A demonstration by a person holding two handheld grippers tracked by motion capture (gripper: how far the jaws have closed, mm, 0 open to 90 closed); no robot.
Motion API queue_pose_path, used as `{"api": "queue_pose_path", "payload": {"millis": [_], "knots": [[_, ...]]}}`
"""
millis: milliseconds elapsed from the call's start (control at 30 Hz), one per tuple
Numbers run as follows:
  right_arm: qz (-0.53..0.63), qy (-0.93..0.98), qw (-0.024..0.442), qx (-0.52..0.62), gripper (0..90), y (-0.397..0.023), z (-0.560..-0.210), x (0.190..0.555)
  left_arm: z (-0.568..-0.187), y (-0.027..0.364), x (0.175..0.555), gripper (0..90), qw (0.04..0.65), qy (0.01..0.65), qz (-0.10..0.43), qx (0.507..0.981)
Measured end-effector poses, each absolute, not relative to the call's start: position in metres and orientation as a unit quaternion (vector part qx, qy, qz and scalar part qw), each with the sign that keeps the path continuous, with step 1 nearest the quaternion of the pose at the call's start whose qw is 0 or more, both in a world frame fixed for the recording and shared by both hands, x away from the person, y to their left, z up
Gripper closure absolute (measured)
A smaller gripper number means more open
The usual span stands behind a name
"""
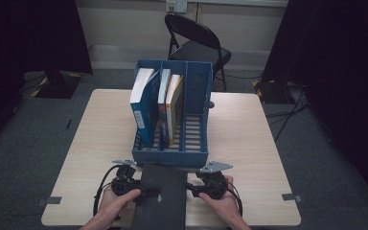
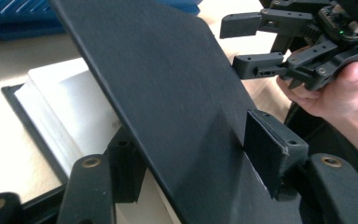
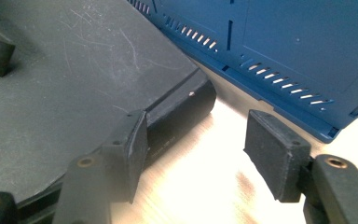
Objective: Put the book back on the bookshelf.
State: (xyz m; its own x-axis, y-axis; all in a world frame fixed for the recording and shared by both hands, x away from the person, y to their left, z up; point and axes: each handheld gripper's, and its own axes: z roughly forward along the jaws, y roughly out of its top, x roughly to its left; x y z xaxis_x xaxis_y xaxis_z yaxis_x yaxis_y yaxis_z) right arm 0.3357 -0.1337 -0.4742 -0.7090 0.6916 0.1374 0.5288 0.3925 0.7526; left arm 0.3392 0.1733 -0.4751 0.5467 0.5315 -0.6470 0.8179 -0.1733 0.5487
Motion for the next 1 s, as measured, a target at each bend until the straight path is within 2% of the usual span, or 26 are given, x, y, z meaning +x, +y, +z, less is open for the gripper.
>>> {"api": "queue_pose_path", "payload": {"millis": [167, 333, 600, 667, 800, 1000], "knots": [[0.409, 0.829, 0.099, 0.368, 38.4, -0.134, -0.474, 0.336, -0.478, 0.177, 0.344, 48.2, 0.461, 0.455, -0.178, 0.741], [0.422, 0.826, 0.085, 0.363, 34.3, -0.134, -0.472, 0.335, -0.478, 0.184, 0.347, 59.6, 0.486, 0.446, -0.206, 0.723], [0.445, 0.832, 0.007, 0.332, 20.9, -0.123, -0.473, 0.327, -0.466, 0.179, 0.346, 63.6, 0.499, 0.426, -0.189, 0.730], [0.448, 0.833, -0.013, 0.325, 13.5, -0.119, -0.474, 0.326, -0.463, 0.175, 0.348, 64.4, 0.501, 0.418, -0.183, 0.736], [0.444, 0.834, -0.005, 0.327, 12.5, -0.117, -0.472, 0.324, -0.459, 0.173, 0.348, 64.8, 0.501, 0.412, -0.175, 0.740], [0.447, 0.827, -0.025, 0.339, 7.8, -0.121, -0.476, 0.329, -0.455, 0.171, 0.343, 64.9, 0.509, 0.404, -0.155, 0.744]]}}
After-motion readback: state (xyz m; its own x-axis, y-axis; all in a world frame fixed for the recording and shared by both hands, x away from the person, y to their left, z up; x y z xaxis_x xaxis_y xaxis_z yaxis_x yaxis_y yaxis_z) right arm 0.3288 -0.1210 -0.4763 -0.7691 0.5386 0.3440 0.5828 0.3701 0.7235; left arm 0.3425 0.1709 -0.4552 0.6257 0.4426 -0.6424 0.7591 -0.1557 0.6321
